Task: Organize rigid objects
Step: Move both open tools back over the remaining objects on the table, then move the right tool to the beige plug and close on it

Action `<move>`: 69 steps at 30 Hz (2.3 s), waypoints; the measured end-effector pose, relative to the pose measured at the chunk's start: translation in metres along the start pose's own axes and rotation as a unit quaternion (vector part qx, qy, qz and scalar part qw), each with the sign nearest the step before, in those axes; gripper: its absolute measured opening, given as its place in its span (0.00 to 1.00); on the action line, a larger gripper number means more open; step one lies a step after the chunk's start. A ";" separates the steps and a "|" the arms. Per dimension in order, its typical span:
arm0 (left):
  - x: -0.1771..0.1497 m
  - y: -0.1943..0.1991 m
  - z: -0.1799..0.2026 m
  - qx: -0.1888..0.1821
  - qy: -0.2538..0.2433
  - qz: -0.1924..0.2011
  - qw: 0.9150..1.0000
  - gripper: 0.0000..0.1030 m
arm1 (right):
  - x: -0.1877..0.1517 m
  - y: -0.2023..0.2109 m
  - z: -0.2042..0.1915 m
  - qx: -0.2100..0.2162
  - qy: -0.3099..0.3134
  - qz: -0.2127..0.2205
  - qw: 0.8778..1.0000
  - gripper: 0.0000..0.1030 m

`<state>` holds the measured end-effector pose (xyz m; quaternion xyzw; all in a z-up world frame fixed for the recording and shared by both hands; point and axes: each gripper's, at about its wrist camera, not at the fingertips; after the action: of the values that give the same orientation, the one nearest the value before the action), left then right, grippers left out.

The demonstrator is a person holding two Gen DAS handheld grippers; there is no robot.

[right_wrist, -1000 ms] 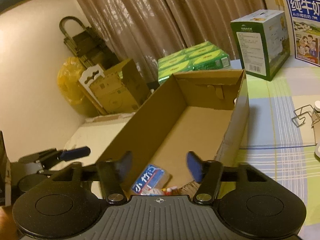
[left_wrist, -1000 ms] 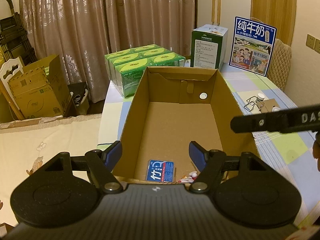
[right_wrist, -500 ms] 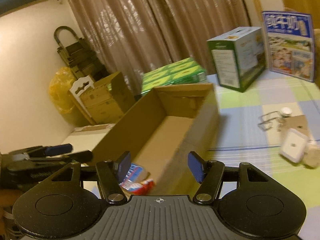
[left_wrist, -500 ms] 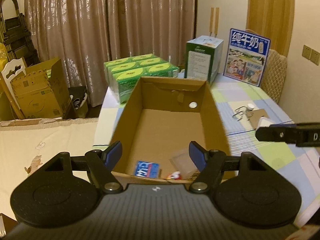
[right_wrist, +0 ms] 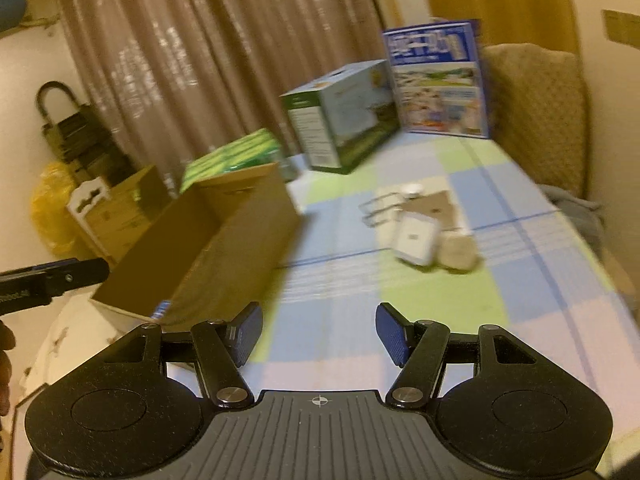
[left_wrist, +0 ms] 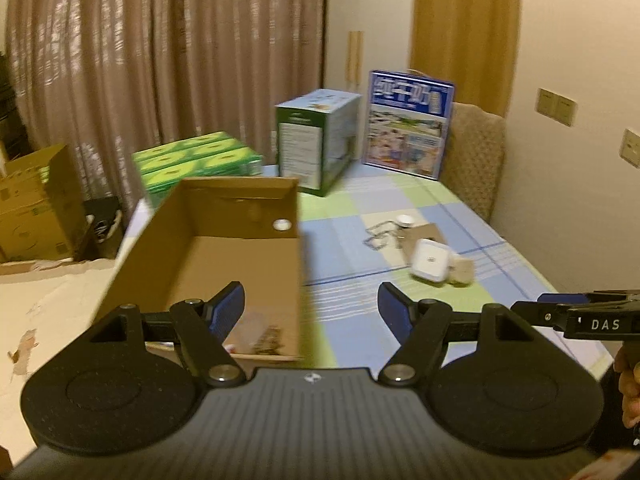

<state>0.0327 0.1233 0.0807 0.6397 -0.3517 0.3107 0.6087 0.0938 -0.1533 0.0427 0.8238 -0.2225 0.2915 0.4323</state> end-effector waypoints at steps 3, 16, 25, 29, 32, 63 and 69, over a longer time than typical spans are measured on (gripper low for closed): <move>0.000 -0.003 0.025 -0.015 -0.011 0.000 1.000 0.67 | -0.001 0.018 0.018 -0.019 -0.003 0.011 1.000 0.58; -0.007 -0.027 0.088 -0.056 -0.026 -0.023 0.998 0.67 | -0.003 0.057 0.070 -0.067 -0.036 0.034 0.997 0.58; -0.007 -0.037 0.103 -0.058 -0.030 -0.030 0.997 0.68 | 0.000 0.058 0.083 -0.071 -0.045 0.032 0.996 0.58; -0.007 -0.043 0.104 -0.057 -0.029 -0.034 0.997 0.70 | -0.001 0.057 0.088 -0.076 -0.046 0.030 0.996 0.58; -0.006 -0.047 0.104 -0.057 -0.029 -0.035 0.997 0.71 | -0.001 0.055 0.090 -0.081 -0.046 0.029 0.995 0.58; -0.007 -0.186 0.112 -0.042 -0.013 -0.071 0.996 0.91 | 0.031 -0.061 0.121 -0.090 0.062 0.006 0.994 0.73; -0.008 -0.222 0.108 -0.037 -0.015 -0.082 0.996 0.92 | 0.038 -0.103 0.134 -0.078 0.073 -0.006 0.994 0.75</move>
<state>0.2086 0.0185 -0.0579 0.6479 -0.3180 0.2368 0.6504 0.2243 -0.2163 -0.0527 0.7656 -0.2075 0.3296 0.5121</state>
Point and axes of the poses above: each gripper's, at about its wrist camera, not at the fingertips, and y roughly against the way its jaws point, z to its right, x to its top, and after that the axes turned 6 degrees about -y, right-handed
